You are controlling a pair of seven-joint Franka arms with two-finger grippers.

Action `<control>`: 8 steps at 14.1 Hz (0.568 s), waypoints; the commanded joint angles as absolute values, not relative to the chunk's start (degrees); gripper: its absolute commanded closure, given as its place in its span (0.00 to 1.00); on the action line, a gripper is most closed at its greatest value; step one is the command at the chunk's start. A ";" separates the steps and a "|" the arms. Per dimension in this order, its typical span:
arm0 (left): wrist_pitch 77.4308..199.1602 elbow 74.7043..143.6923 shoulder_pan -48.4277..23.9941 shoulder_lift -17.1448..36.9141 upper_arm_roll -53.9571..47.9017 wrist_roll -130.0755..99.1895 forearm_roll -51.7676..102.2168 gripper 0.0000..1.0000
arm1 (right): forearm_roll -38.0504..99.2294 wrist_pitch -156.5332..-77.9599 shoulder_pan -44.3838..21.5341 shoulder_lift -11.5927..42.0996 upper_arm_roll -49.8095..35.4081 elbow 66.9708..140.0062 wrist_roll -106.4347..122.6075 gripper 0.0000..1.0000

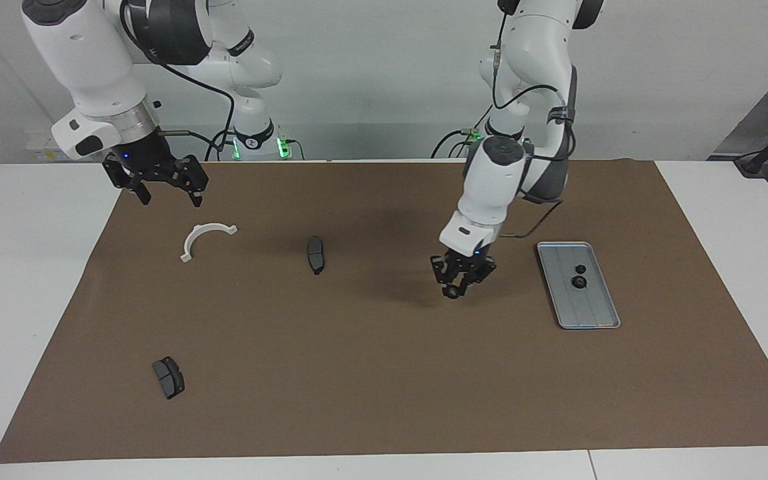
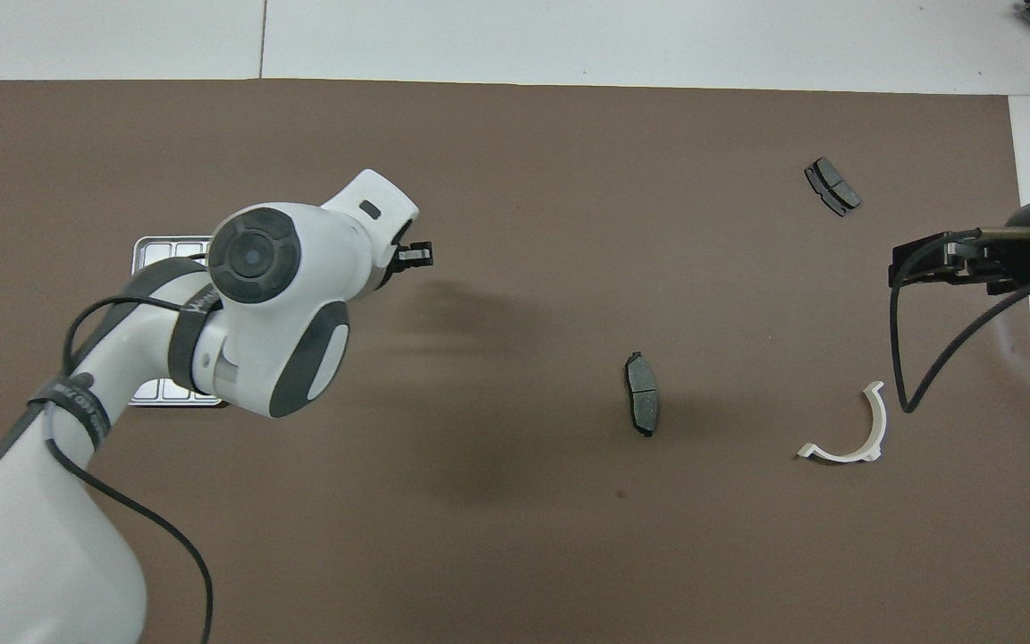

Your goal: Pick bearing gear from pile to tray

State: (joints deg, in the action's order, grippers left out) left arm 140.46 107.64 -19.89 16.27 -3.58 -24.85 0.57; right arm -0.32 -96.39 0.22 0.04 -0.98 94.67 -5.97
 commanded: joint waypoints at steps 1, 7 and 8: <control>137.82 108.37 -13.21 14.86 -4.31 -18.75 0.79 0.95 | 0.79 -96.07 0.53 -0.70 -1.14 95.36 -5.01 0.00; 136.05 113.89 -0.02 12.66 -4.31 0.94 0.88 0.96 | 0.79 -96.15 0.61 -0.70 -1.14 95.36 -5.01 0.00; 136.14 114.95 1.31 12.22 -4.22 2.97 0.88 0.96 | 0.79 -96.15 0.62 -0.70 -1.14 95.45 -5.01 0.00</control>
